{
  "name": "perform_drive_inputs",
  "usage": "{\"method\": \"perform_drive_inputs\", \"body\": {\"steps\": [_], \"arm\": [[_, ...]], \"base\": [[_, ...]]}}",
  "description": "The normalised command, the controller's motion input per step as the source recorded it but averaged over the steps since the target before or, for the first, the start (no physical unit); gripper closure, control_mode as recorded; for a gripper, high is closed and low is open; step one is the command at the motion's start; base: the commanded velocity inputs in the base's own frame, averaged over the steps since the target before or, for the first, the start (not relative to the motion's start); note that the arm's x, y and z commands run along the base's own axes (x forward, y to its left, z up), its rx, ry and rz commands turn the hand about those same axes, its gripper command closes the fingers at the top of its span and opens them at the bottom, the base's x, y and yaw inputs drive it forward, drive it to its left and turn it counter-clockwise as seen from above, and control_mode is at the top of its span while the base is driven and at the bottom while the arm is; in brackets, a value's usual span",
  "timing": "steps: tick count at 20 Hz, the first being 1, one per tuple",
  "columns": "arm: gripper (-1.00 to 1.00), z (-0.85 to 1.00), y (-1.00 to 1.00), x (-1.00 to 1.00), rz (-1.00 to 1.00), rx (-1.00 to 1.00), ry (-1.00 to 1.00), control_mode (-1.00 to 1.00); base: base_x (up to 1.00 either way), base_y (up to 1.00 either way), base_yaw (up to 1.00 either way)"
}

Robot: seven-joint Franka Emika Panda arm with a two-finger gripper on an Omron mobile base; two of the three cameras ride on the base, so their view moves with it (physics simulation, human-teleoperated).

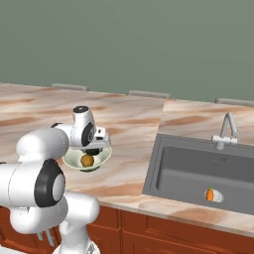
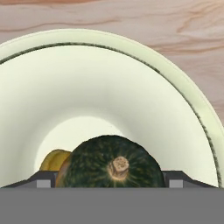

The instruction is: Pick the squashs from the cabinet and place them in one bowl. Pick the carrot from the sink and place it in the other bowl.

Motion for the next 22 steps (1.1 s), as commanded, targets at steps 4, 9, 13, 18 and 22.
{"method": "perform_drive_inputs", "body": {"steps": [4,9,13,18,22], "arm": [[1.00,-0.09,0.07,0.00,0.00,0.00,0.00,-1.00],[1.00,-0.10,0.07,0.00,0.00,0.00,0.00,-1.00],[1.00,-0.09,0.05,-0.01,0.00,0.00,0.00,-1.00],[-1.00,-0.05,0.01,-0.11,0.00,0.00,0.00,-1.00],[-1.00,0.00,0.00,-0.14,0.00,0.00,0.00,-1.00]], "base": [[0.00,0.00,0.00],[0.00,0.00,0.00],[0.00,0.00,0.00],[0.00,0.00,0.00],[0.00,0.00,0.00]]}}
